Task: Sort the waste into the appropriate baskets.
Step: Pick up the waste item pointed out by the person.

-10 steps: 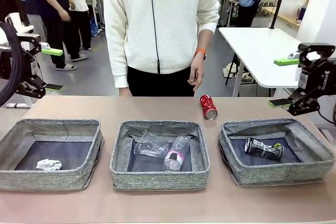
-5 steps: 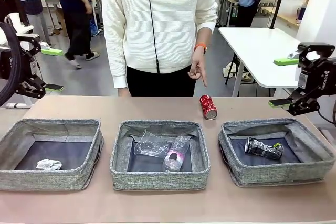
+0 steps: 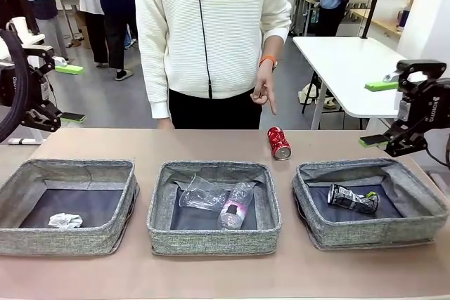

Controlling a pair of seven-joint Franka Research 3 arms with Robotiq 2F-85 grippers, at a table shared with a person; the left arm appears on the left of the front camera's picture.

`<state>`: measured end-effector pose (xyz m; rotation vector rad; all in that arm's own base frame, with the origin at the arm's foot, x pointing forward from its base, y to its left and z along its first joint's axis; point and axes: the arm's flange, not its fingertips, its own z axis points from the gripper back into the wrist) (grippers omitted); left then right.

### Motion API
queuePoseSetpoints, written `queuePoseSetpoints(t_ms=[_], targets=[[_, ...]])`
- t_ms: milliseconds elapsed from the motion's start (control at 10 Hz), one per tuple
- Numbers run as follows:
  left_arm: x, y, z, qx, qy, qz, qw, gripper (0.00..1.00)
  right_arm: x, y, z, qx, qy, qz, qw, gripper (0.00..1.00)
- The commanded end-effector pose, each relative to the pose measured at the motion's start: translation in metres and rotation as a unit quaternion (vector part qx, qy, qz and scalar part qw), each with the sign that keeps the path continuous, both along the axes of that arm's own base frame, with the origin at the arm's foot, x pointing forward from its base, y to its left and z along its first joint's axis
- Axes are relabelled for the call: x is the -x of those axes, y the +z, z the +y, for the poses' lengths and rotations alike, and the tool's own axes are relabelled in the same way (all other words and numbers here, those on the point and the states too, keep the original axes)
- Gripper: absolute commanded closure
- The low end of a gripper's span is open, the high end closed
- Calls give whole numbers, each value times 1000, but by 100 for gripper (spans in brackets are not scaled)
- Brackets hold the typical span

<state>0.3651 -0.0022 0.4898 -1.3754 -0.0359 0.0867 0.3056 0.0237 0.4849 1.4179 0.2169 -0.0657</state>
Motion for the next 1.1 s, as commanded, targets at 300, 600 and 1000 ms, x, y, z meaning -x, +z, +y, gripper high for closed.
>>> queuePoseSetpoints(t_ms=[300,600,1000], targets=[[0,1,0,12,-1,-11,1000,0,-88,-71,131,567,-10,-148,810,0],[0,1,0,12,-1,-11,1000,0,-71,-63,142,363,54,-137,920,0],[0,1,0,12,-1,-11,1000,0,-131,-73,135,526,-79,-262,805,0]])
